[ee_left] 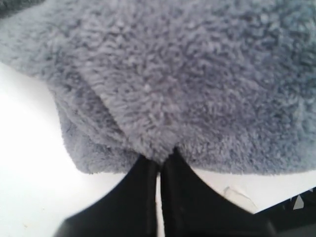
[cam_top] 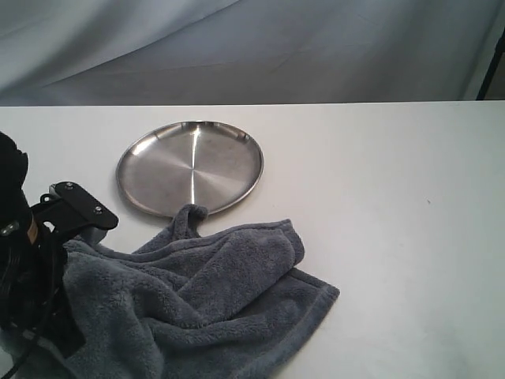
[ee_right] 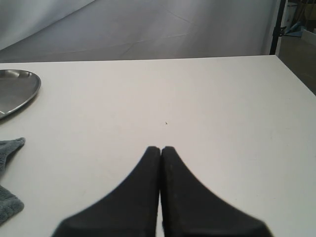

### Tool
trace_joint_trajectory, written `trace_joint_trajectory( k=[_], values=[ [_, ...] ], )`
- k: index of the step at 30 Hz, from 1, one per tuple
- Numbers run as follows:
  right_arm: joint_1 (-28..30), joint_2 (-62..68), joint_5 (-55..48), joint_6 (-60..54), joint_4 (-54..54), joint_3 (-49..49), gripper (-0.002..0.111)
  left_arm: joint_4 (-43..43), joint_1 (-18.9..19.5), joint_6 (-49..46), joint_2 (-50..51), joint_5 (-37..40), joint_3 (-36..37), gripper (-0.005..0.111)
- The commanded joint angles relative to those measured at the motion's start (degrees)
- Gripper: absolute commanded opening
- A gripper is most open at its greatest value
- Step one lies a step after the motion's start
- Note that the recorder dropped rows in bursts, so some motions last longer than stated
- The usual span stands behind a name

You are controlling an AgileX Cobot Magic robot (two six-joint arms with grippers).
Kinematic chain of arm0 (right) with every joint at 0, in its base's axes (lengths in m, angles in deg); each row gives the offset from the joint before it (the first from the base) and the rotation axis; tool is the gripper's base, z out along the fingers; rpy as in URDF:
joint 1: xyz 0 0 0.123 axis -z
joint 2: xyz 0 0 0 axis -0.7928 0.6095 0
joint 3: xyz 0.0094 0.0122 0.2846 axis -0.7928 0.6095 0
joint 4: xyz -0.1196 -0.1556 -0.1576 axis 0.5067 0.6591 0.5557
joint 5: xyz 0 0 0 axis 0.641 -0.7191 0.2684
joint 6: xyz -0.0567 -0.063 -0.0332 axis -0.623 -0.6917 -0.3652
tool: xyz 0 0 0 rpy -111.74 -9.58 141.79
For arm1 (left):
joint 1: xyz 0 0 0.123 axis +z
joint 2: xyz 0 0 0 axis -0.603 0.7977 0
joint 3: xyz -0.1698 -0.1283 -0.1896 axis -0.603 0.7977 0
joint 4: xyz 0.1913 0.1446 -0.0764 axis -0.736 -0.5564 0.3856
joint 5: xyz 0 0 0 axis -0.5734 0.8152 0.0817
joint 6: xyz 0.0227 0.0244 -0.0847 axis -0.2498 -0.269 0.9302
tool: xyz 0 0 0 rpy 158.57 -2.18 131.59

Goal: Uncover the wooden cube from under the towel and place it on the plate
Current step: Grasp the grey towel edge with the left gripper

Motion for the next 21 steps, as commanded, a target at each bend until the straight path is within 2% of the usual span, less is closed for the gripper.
trace_joint_trajectory(
  k=[1,14,21],
  values=[
    [0.0,-0.4,0.1,0.0,0.6,0.2,0.0,0.8,-0.2,0.1,-2.3,-0.6,-2.0,0.0],
    [0.0,-0.4,0.1,0.2,0.6,0.2,0.0,1.5,-0.2,0.4,-18.8,-5.1,-2.4,0.0],
    [0.0,-0.4,0.1,0.1,0.6,0.2,0.0,1.6,-0.2,0.4,-27.9,-11.0,-2.4,0.0]
  ],
)
